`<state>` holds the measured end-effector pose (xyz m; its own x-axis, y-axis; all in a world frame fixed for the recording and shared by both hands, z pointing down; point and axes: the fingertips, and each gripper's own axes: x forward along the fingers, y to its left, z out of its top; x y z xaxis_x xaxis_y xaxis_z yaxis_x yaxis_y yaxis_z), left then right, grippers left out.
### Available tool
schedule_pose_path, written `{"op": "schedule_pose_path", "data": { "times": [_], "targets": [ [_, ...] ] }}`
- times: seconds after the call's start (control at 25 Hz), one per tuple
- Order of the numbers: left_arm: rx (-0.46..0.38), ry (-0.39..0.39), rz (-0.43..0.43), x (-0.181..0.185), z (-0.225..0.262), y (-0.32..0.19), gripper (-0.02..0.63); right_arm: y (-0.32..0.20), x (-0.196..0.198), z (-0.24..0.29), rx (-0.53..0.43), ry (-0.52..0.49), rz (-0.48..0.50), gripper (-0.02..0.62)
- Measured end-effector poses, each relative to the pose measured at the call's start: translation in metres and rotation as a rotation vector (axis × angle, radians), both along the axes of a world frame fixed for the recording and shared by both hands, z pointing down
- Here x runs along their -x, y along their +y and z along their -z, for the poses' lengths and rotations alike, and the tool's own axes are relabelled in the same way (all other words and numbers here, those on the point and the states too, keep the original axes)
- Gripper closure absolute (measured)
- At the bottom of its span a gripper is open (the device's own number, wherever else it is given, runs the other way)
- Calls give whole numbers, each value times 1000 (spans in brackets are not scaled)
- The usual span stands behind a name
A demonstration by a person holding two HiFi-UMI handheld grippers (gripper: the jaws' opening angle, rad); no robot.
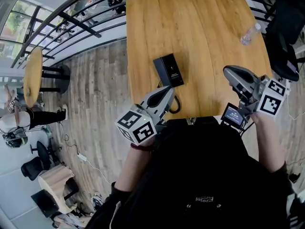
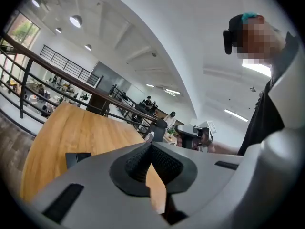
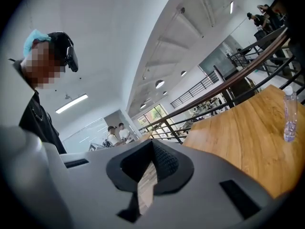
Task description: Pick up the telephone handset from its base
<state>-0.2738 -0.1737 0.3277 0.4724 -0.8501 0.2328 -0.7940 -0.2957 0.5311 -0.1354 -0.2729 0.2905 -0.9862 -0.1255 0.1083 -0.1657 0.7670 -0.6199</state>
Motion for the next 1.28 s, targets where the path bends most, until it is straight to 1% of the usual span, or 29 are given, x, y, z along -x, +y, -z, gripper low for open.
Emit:
{"op": "schedule_pose_path", "data": {
  "times": [0.12, 0.28, 0.48, 0.56, 0.68, 0.76, 0.84, 1.08, 1.28],
  "targets": [
    [-7, 2, -36, 9, -4, -2, 601, 6, 21, 8, -27, 15, -8, 580],
    [-4, 9, -68, 32, -10, -1, 601, 12, 45, 18, -51, 26, -21, 580],
    [12, -11, -98, 61, -30, -1, 601, 17, 68, 15, -60, 45, -57, 580],
    [15, 13, -109, 73, -36, -2, 601, 18, 79, 16, -76, 64, -66, 580],
    [16, 82, -122, 86, -48, 0, 601, 13, 81, 5, -91, 120, -109, 580],
    [29, 86, -129, 100, -58, 1, 601, 11, 80, -1, -81, 131, -154, 580],
    [45, 87, -136, 112, -63, 1, 601, 13, 82, 0, -76, 129, -177, 580],
    [77, 94, -187, 111, -78, -3, 601, 18, 81, 3, -68, 162, -206, 580],
    [67, 123, -176, 108, -77, -9, 601, 19, 82, 4, -56, 179, -199, 580]
  ]
}}
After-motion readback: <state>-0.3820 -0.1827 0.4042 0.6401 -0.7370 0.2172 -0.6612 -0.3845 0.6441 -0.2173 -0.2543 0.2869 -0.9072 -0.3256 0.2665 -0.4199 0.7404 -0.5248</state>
